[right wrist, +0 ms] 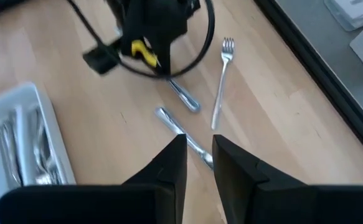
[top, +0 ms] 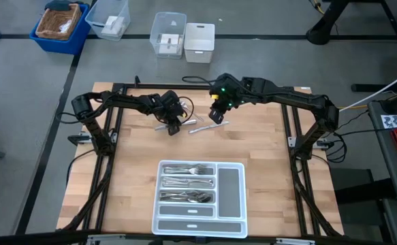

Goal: Sort silverware
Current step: Put the silver knife into the middle section of the white silverware tray

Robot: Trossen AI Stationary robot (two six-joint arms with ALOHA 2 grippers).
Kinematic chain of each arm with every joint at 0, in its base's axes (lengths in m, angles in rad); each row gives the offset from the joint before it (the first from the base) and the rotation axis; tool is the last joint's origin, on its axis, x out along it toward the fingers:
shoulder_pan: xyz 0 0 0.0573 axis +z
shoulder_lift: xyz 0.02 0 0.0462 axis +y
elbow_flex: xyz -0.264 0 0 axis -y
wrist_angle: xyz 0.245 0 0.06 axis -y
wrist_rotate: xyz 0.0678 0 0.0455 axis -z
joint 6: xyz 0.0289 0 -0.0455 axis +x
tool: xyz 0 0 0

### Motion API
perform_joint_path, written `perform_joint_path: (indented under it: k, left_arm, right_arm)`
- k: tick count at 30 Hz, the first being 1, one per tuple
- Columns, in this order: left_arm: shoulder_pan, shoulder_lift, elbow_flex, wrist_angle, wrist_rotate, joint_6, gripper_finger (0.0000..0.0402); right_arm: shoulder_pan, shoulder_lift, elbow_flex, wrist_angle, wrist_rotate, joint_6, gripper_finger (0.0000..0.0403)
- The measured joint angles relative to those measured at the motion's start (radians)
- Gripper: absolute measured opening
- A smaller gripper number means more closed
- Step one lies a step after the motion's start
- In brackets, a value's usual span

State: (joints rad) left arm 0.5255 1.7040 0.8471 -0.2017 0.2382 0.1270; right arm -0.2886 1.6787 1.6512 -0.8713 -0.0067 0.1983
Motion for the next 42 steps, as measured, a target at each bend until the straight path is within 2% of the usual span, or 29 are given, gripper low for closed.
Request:
perform_joint_path:
  k: [8, 20, 32, 42]
  left_arm:
    - [0.0, 0.0, 0.001, 0.002, 0.06, -0.073, 0.0041]
    - [0.0, -0.002, 0.002, 0.006, 0.169, -0.232, 0.0042]
    - [0.001, -0.002, 0.002, 0.076, 0.313, -0.611, 0.0043]
    - [-0.03, -0.002, 0.002, 0.214, 0.508, -0.818, 0.0043]
  right_arm:
    - [0.0, -0.001, 0.0, -0.117, 0.005, -0.072, 0.0078]
    - [0.0, -0.038, 0.0, -0.227, 0.137, -0.128, 0.0078]
    - [0.0, -0.118, 0.0, -0.28, 0.287, -0.232, 0.0078]
    - [0.0, -0.117, 0.0, -0.349, 0.311, -0.304, 0.0078]
